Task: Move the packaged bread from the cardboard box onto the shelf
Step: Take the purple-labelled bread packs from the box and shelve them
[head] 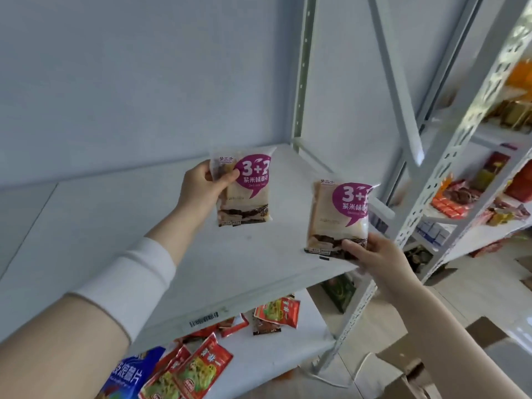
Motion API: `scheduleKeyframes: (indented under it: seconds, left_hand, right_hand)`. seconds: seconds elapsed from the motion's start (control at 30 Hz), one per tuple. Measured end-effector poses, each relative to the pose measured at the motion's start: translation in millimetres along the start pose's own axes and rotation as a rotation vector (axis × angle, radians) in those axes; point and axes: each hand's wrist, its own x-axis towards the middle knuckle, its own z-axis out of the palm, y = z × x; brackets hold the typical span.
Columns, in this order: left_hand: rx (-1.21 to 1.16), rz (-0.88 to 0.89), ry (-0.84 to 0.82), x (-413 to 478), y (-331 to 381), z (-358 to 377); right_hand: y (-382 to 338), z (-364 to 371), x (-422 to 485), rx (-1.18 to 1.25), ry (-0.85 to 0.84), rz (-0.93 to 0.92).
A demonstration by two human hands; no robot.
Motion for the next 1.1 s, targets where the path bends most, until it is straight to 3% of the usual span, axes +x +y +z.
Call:
scheduleKeyframes:
  seconds: [0.2, 0.53, 0.97, 1.1]
  left_hand:
    - [-0.04, -0.016, 0.016, 108, -38, 23]
    - [-0.053, -0.029, 0.178, 296, -121, 70]
    - [0.104, 0.053, 0.341, 338, -141, 94]
    - [0.217, 0.056, 0.446, 338, -143, 99]
  right_hand:
    - [-15, 29, 148, 0.045, -0.041, -0.033]
    - [-23, 99, 413, -0.111, -0.152, -0.18]
    - [-23, 132, 472, -0.274, -0.146, -0.268]
    - [-25, 140, 471, -0.325, -0.029, -0.272]
